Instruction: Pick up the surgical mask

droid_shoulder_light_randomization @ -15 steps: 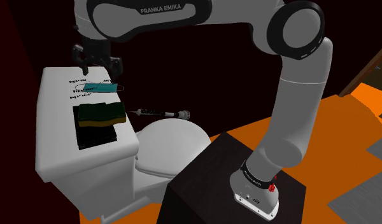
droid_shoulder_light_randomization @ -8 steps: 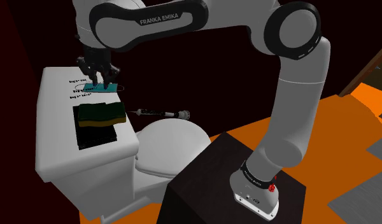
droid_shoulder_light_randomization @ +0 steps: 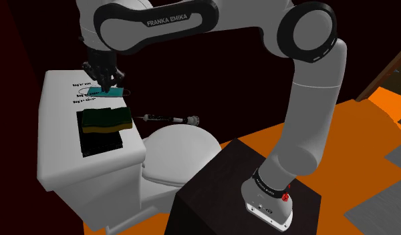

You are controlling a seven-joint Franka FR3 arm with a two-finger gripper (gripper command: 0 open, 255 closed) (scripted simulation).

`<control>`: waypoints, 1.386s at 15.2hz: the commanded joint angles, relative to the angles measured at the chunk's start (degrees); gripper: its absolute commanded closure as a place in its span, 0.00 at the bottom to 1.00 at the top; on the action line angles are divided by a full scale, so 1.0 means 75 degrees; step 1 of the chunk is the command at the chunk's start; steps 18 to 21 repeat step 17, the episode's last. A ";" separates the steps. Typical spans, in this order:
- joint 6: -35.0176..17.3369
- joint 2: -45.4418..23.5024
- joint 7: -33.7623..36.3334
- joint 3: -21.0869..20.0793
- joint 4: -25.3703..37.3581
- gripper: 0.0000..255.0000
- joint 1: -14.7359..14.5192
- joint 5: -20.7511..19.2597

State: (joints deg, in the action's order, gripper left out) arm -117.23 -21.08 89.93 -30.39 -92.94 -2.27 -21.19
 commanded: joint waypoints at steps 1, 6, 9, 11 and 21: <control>0.0089 0.0025 -0.0024 -0.0011 0.0070 1.00 -0.0002 0.0025; 0.0541 0.0121 -0.0148 -0.0056 0.0453 1.00 -0.0013 0.0130; 0.0823 0.0159 -0.0216 -0.0077 0.0709 1.00 -0.0029 0.0178; 0.1015 0.0174 -0.0258 -0.0089 0.0893 1.00 -0.0045 0.0204; 0.1428 0.0181 -0.0340 -0.0110 0.1310 1.00 -0.0090 0.0241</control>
